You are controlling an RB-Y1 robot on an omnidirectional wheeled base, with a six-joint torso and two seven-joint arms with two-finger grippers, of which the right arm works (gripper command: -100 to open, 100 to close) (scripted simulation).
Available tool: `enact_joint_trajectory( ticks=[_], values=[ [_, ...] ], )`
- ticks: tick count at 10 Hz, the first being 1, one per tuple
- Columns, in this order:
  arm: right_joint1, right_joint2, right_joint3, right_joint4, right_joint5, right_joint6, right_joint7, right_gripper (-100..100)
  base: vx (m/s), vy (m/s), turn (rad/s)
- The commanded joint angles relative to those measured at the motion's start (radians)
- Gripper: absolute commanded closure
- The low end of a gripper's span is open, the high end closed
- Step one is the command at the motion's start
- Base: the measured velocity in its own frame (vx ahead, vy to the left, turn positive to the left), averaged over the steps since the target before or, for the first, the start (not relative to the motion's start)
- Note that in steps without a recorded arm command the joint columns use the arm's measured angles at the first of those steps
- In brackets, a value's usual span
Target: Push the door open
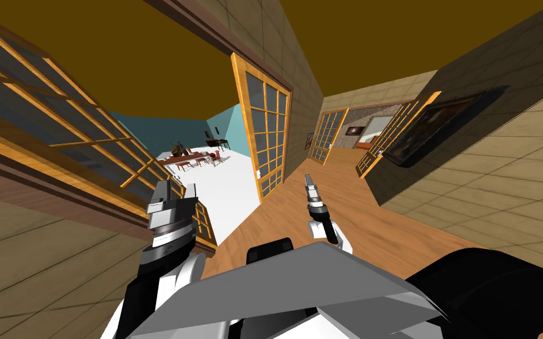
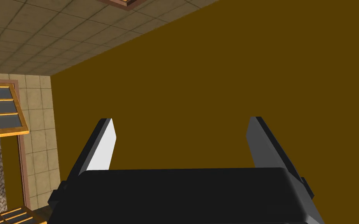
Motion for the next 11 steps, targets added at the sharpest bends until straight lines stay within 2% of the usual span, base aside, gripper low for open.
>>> enact_joint_trajectory(
  ticks=[1, 11],
  values=[
    [-0.01, -0.003, -0.01, 0.039, 0.024, -0.009, 0.033, -100, 0.093, -0.007, 0.125],
    [-0.08, -0.022, -0.088, 0.298, 0.173, -0.061, 0.228, -100, 0.097, -0.024, 0.15]
  ],
)
